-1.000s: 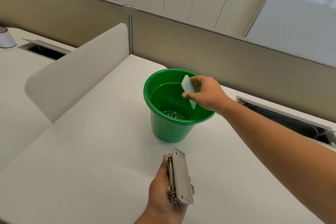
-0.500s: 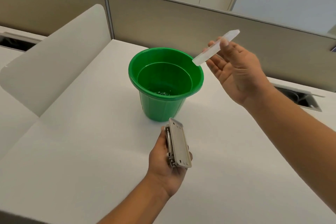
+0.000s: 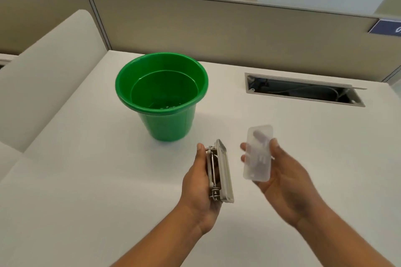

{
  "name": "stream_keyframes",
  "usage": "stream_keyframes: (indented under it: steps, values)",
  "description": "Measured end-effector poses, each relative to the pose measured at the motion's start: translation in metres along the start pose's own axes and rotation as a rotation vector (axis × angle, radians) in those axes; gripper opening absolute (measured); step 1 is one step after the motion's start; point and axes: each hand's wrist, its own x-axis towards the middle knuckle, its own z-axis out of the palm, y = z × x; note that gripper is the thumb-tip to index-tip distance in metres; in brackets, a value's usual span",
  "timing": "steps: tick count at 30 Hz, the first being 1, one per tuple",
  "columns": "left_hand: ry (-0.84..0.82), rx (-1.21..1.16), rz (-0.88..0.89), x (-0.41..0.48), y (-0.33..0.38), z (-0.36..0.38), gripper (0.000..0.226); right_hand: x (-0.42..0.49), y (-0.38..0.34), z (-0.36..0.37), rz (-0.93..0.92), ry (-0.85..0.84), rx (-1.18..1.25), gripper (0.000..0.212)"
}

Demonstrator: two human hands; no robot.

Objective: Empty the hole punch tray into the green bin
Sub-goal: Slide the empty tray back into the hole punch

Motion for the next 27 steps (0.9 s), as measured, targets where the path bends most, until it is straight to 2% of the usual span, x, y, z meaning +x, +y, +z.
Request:
stream_keyframes:
  steps: [5,9,13,18,27]
  values:
    - [-0.032,0.224,0.077,-0.005,-0.038,0.037,0.054,-0.014,0.016,-0.039,0.055,0.003,-0.037,0.044]
    - [0.024,0.411,0.139,-0.006,-0.063,0.055,0.051,-0.026,0.017,-0.062,0.059,-0.051,-0.119,0.047]
    - [0.101,0.566,0.238,-0.005,-0.081,0.067,0.047,-0.032,0.017,-0.085,0.124,-0.073,-0.060,0.046]
    - [0.153,0.671,0.319,-0.002,-0.100,0.071,0.043,-0.037,0.020,-0.100,0.178,-0.085,0.004,0.045]
    - [0.105,0.760,0.394,-0.001,-0.108,0.075,0.048,-0.043,0.025,-0.103,0.194,-0.038,0.107,0.045]
